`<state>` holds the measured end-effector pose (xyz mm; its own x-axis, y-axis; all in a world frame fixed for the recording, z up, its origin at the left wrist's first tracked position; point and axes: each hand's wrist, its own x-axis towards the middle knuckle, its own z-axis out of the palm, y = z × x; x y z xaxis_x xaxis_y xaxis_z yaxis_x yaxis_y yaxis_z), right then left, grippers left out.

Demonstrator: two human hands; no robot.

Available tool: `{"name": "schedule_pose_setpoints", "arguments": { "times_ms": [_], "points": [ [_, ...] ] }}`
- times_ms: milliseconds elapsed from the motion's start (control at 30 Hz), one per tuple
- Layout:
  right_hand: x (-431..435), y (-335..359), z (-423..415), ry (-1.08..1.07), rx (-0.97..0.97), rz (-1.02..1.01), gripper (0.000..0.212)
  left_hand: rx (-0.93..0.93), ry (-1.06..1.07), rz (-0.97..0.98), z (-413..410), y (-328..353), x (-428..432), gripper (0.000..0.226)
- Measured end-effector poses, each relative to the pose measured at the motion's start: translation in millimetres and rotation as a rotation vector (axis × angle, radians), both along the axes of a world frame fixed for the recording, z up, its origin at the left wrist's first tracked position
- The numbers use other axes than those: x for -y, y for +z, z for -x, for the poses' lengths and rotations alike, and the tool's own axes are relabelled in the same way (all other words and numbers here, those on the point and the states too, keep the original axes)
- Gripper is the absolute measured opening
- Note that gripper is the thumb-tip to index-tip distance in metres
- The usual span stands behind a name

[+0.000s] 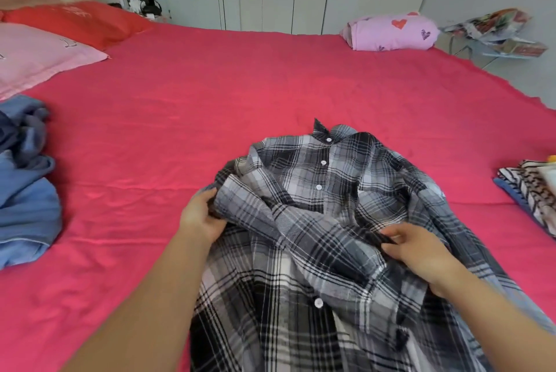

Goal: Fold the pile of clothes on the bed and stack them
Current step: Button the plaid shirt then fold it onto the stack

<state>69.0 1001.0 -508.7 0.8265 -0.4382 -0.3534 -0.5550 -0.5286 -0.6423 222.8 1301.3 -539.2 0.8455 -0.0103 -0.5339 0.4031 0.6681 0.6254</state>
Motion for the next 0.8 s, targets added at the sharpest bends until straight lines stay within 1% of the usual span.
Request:
{"name": "schedule_pose_setpoints", "arguments": {
  "times_ms": [67, 100, 133, 200, 233, 300, 333, 367, 400, 433, 467, 500, 533, 567, 600, 633, 667, 733, 800],
  "points": [
    [-5.5, 1.1, 2.5, 0.037, 0.056, 0.281, 0.022, -0.033, -0.037, -0.086, 8.0, -3.0, -3.2, 0.013],
    [-7.0, -1.5, 4.3, 0.081, 0.056, 0.379, 0.027, -0.034, -0.045, -0.124, 12.9, -1.9, -3.5, 0.011],
    [-9.9, -2.8, 7.7, 0.115, 0.048, 0.440, 0.032, -0.023, -0.060, -0.171, 19.2, 1.4, -3.3, 0.012],
    [-18.6, -1.3, 15.6, 0.112, 0.097, 0.514, 0.038, 0.024, -0.112, -0.318, 35.2, 7.9, -3.2, 0.028],
    [-23.7, 0.5, 20.6, 0.116, 0.164, 0.561, 0.038, 0.057, -0.148, -0.445, 45.4, 9.3, -3.7, 0.038],
    [-41.0, 7.7, 33.6, 0.186, 0.296, 0.602, 0.036, 0.150, -0.236, -0.820, 70.5, 11.7, -5.6, 0.053],
    [-52.9, 10.8, 42.1, 0.260, 0.342, 0.575, 0.036, 0.224, -0.282, -0.995, 85.2, 13.5, -7.4, 0.057],
    [-65.9, 12.5, 51.5, 0.362, 0.369, 0.543, 0.036, 0.334, -0.340, -1.128, 101.3, 15.0, -8.9, 0.059],
    [-80.0, 12.7, 62.9, 0.464, 0.365, 0.507, 0.038, 0.470, -0.416, -1.222, 119.2, 16.6, -10.5, 0.060],
    [-93.8, 11.1, 73.9, 0.568, 0.351, 0.487, 0.040, 0.614, -0.508, -1.309, 136.6, 17.7, -12.1, 0.062],
    [-107.0, 8.7, 84.0, 0.666, 0.319, 0.474, 0.046, 0.738, -0.623, -1.407, 152.7, 18.1, -13.9, 0.070],
    [-119.0, 6.2, 93.8, 0.749, 0.280, 0.470, 0.056, 0.829, -0.755, -1.516, 167.0, 16.3, -17.1, 0.086],
    [-129.3, 3.4, 103.0, 0.816, 0.232, 0.470, 0.070, 0.863, -0.907, -1.623, 180.3, 12.6, -20.6, 0.103],
    [-137.4, 0.4, 111.9, 0.866, 0.181, 0.472, 0.086, 0.858, -1.053, -1.721, 192.7, 8.1, -23.2, 0.114],
    [-142.9, -3.1, 120.1, 0.893, 0.128, 0.476, 0.098, 0.845, -1.162, -1.790, 204.2, 4.1, -24.7, 0.117],
    [-146.1, -6.6, 127.5, 0.914, 0.074, 0.486, 0.105, 0.839, -1.230, -1.838, 213.2, -0.5, -25.4, 0.116],
    [-148.1, -9.4, 134.0, 0.934, 0.018, 0.501, 0.107, 0.835, -1.265, -1.880, 221.8, -2.9, -25.4, 0.113],
    [-151.4, -12.7, 147.1, 0.978, -0.076, 0.553, 0.107, 0.843, -1.239, -1.962, 232.3, -7.0, -25.7, 0.104],
    [-153.1, -15.7, 157.8, 0.988, -0.113, 0.637, 0.098, 0.827, -1.168, -2.011, 239.6, -8.6, -24.7, 0.093]
  ]
}}
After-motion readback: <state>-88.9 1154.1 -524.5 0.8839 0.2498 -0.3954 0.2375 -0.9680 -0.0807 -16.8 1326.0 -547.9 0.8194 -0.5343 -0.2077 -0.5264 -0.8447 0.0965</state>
